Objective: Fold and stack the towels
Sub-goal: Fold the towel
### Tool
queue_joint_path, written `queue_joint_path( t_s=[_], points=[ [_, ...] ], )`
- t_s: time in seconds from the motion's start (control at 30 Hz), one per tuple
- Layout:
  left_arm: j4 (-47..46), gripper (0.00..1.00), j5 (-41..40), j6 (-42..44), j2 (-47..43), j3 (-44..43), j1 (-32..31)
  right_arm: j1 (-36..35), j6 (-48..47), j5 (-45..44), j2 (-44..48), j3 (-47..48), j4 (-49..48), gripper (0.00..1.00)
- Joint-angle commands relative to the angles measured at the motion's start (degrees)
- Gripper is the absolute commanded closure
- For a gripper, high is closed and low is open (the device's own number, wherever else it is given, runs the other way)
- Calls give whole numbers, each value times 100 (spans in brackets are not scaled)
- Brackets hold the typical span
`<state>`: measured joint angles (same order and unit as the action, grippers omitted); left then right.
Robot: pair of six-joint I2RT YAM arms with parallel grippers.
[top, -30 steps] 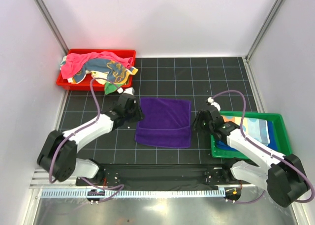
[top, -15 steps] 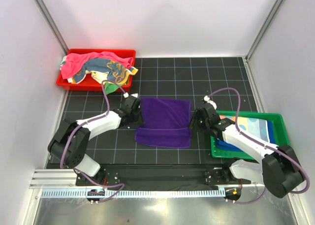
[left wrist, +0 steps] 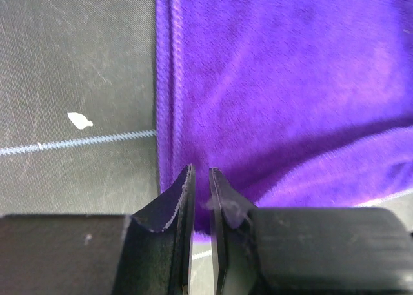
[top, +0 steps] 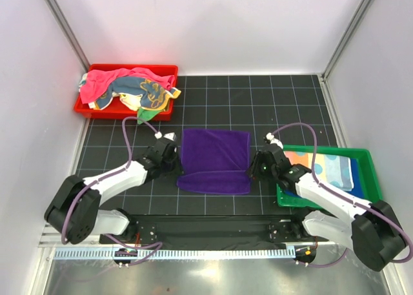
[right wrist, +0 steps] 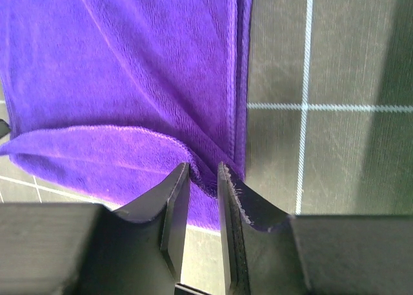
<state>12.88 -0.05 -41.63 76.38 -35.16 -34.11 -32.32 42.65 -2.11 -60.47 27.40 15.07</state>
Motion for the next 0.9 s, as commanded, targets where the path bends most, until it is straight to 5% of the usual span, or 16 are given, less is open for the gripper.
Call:
queue_joint_path(
  t_s=[0.0, 0.53, 0.87],
  points=[
    [-102, 82, 233, -3, -404, 114, -26, -64, 59, 79, 342, -129, -48, 69],
    [-32, 83, 445, -91, -1020, 659, -34, -310, 68, 369, 1037, -604, 312, 69],
    [574, 84, -240, -337, -1318, 616, -35, -328, 76, 237, 1652, -569, 962, 66]
  ],
)
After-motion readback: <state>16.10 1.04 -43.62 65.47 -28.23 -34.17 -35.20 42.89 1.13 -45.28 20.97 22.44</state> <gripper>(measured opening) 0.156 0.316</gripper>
